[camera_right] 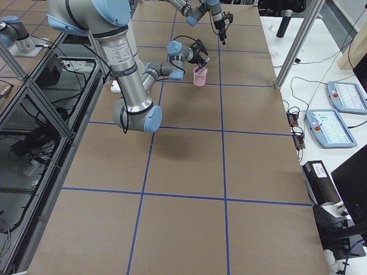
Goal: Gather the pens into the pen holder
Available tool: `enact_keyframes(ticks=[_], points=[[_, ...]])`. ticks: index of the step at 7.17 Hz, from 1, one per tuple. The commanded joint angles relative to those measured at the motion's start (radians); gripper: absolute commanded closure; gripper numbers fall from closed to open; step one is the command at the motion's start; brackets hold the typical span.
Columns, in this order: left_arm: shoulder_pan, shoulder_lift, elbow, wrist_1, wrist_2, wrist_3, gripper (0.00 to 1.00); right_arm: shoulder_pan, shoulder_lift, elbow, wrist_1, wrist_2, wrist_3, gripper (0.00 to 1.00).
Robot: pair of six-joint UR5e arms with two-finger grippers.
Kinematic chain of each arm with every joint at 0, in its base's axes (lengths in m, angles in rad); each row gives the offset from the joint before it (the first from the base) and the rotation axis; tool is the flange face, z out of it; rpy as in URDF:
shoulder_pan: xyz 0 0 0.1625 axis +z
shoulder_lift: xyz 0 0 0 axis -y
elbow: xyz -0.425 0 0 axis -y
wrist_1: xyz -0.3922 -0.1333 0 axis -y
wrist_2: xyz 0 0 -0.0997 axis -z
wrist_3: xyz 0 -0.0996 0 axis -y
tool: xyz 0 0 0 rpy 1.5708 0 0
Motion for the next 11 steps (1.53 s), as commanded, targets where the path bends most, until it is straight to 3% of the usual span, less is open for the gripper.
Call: enact_keyframes(ticks=[1,2,4,5,6,7,8,9,10,11], points=[[0.001,0.0,0.006,-0.002,0.0,0.001,0.0,-0.012,0.003,-0.009,0.003,-0.012,0.005,0.83],[0.001,0.0,0.006,0.0,0.0,0.001,0.0,-0.017,0.001,-0.007,0.004,-0.017,0.008,0.01],[-0.001,-0.002,0.005,0.0,-0.001,0.001,0.0,-0.012,0.003,0.07,-0.022,-0.011,0.049,0.0],[-0.015,-0.003,0.003,0.007,-0.008,0.019,0.0,0.0,0.003,0.144,-0.124,0.009,0.084,0.0],[-0.051,-0.003,0.003,0.015,-0.082,0.045,0.0,0.032,0.004,0.231,-0.289,0.079,0.139,0.0],[-0.124,-0.003,0.002,0.106,-0.165,0.071,0.0,0.061,0.004,0.312,-0.445,0.135,0.184,0.0],[-0.18,-0.005,-0.039,0.271,-0.194,0.231,0.0,0.13,0.001,0.354,-0.602,0.248,0.202,0.0],[-0.232,-0.009,-0.07,0.407,-0.198,0.404,0.0,0.231,0.001,0.376,-0.778,0.422,0.209,0.0],[-0.267,-0.002,-0.067,0.429,-0.19,0.467,0.0,0.355,-0.04,0.379,-0.833,0.58,0.192,0.0],[-0.344,0.042,-0.069,0.417,-0.193,0.513,0.0,0.45,-0.107,0.378,-0.841,0.621,0.143,0.0]])
